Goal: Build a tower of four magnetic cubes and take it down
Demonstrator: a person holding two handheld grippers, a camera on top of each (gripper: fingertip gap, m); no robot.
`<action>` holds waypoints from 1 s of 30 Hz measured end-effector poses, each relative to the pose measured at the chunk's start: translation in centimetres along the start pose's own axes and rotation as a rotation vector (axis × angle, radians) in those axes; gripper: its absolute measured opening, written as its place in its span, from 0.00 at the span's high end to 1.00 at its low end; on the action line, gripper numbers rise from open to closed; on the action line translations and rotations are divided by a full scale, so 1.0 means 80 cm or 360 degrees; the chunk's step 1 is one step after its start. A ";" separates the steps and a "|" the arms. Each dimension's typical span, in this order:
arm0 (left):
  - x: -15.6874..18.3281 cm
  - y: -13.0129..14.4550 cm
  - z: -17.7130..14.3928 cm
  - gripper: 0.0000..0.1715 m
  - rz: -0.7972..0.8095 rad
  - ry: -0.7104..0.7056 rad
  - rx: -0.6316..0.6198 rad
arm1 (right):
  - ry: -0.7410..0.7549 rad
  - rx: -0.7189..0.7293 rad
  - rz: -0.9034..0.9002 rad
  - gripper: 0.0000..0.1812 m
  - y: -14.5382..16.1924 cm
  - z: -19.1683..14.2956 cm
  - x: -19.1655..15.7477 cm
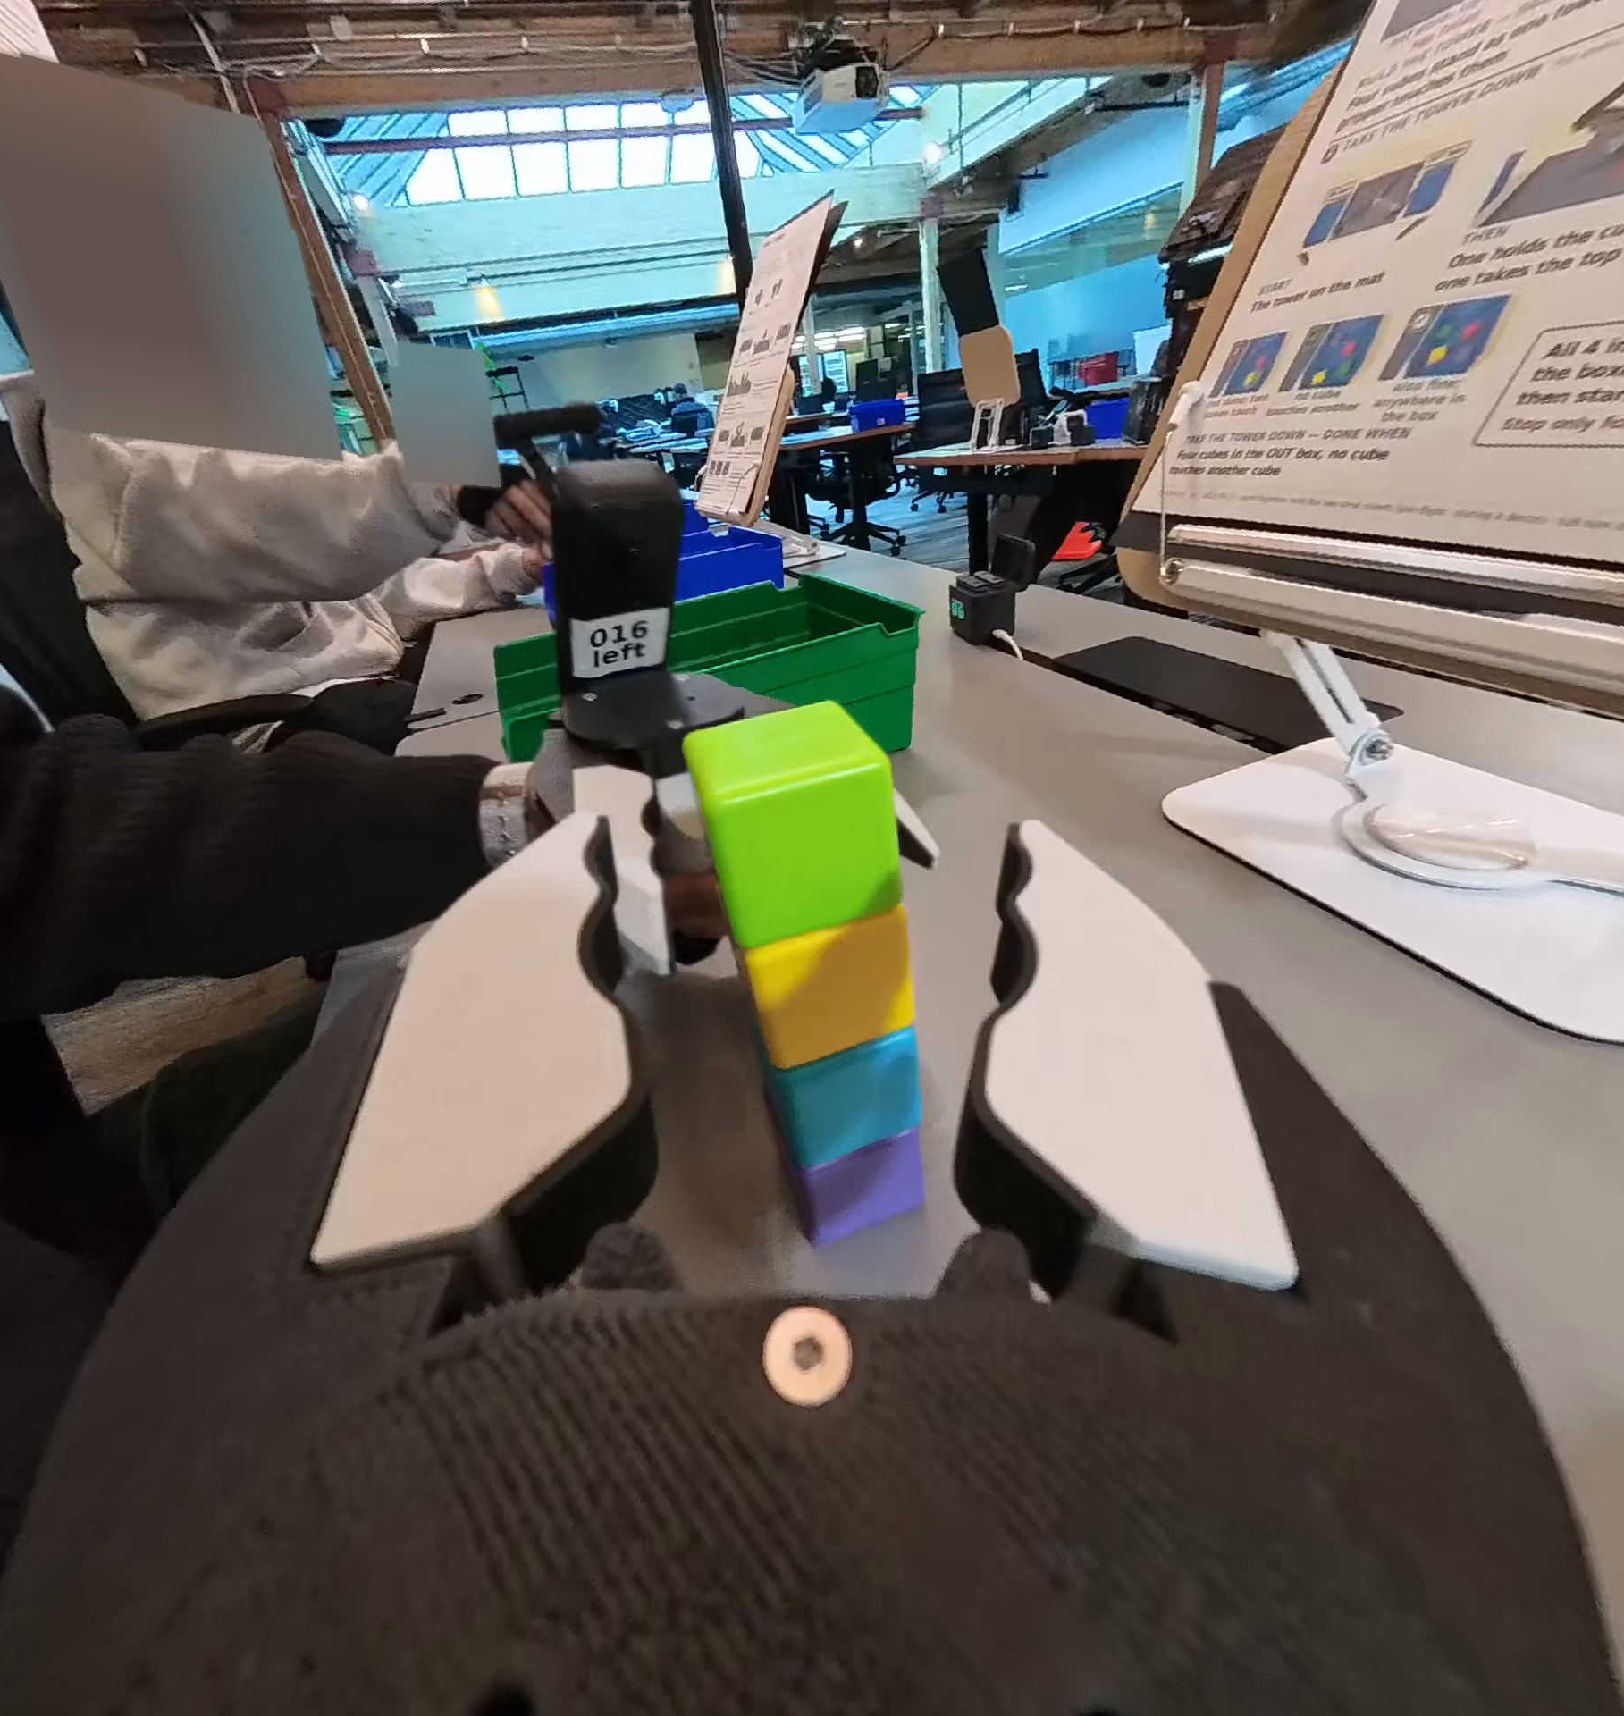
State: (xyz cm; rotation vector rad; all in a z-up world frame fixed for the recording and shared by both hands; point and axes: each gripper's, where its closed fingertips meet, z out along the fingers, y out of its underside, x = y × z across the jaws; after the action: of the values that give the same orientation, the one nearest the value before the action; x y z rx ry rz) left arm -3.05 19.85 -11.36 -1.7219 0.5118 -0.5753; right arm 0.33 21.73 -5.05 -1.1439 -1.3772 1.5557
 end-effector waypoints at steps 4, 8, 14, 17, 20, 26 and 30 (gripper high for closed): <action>-0.001 -0.001 0.010 0.46 -0.0030 0.0062 0.0063 | -0.0042 -0.0021 -0.0016 0.56 0.002 0.011 -0.001; 0.007 0.002 0.021 0.49 -0.0017 0.0109 0.0067 | -0.0090 -0.0074 -0.0062 0.57 0.004 0.022 -0.002; 0.013 -0.002 0.033 0.56 0.0036 0.0116 0.0086 | -0.0134 -0.0103 -0.0084 0.60 0.012 0.030 -0.001; 0.013 -0.001 0.034 0.65 0.0057 0.0104 0.0081 | -0.0148 -0.0107 -0.0096 0.61 0.014 0.032 -0.002; 0.012 -0.001 0.034 0.69 0.0059 0.0091 0.0085 | -0.0155 -0.0118 -0.0115 0.62 0.017 0.035 -0.003; 0.013 0.000 0.034 0.69 0.0071 0.0095 0.0075 | -0.0182 -0.0117 -0.0162 0.67 0.017 0.040 -0.004; 0.013 0.000 0.034 0.69 0.0073 0.0096 0.0082 | -0.0184 -0.0110 -0.0189 0.72 0.018 0.043 -0.004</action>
State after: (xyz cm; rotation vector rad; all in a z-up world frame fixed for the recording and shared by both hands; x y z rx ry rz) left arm -0.58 21.30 -11.78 -1.6437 0.5729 -0.6040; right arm -2.77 20.14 -6.35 -1.0067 -1.5576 1.5196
